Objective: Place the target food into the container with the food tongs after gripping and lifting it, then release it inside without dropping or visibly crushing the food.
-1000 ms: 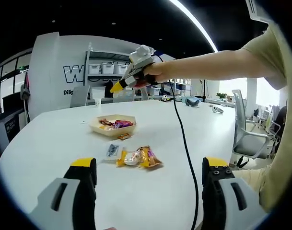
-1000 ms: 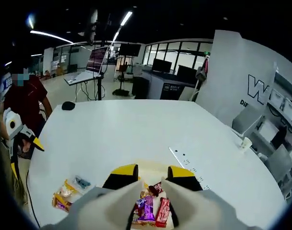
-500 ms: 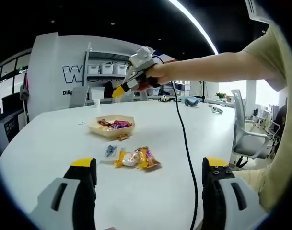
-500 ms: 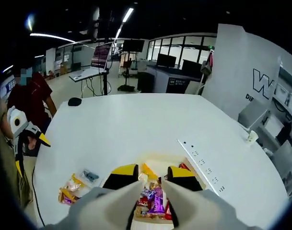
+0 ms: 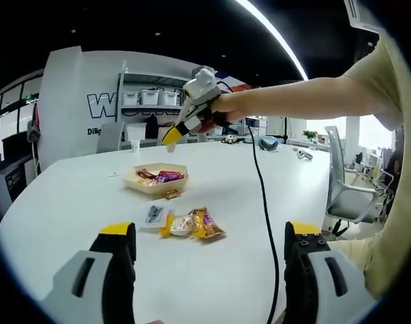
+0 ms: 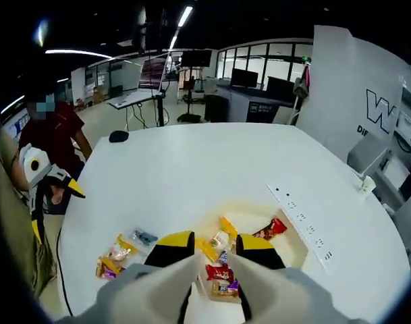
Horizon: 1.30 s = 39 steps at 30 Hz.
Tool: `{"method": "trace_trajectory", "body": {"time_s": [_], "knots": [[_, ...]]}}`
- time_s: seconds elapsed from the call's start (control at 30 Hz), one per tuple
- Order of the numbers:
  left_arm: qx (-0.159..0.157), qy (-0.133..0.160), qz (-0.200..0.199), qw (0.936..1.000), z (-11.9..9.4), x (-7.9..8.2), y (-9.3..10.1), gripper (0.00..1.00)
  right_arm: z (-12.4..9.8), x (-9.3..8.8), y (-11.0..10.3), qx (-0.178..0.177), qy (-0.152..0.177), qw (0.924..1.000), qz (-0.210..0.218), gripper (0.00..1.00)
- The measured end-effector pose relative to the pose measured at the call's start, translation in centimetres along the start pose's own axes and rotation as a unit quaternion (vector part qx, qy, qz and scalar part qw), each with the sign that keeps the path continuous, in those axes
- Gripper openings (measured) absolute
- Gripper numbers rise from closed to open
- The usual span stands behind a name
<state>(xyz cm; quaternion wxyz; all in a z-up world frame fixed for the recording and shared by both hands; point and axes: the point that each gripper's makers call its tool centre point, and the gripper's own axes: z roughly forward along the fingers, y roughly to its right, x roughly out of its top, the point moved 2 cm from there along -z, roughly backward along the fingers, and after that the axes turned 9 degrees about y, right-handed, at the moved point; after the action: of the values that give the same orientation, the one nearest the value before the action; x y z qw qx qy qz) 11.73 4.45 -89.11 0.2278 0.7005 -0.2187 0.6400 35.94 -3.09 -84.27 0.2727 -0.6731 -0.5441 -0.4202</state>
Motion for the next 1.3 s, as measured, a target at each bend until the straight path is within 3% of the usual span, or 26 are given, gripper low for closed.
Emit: {"method": "trace_trajectory", "body": {"time_s": [0.63, 0.9, 1.3], "knots": [[-0.006, -0.001, 0.000, 1.0000, 0.3, -0.1, 0.6, 0.89, -0.7, -3.3, -6.6, 0.106, 0.004, 0.9936, -0.038, 0.21], [-0.006, -0.002, -0.001, 1.0000, 0.4, -0.2, 0.7, 0.89, -0.7, -3.8, -9.4, 0.162, 0.028, 0.9835, -0.076, 0.21], [-0.006, -0.003, -0.002, 1.0000, 0.3, -0.4, 0.8, 0.89, -0.5, -4.8, -13.1, 0.228, 0.020, 0.9636, -0.138, 0.21]]}}
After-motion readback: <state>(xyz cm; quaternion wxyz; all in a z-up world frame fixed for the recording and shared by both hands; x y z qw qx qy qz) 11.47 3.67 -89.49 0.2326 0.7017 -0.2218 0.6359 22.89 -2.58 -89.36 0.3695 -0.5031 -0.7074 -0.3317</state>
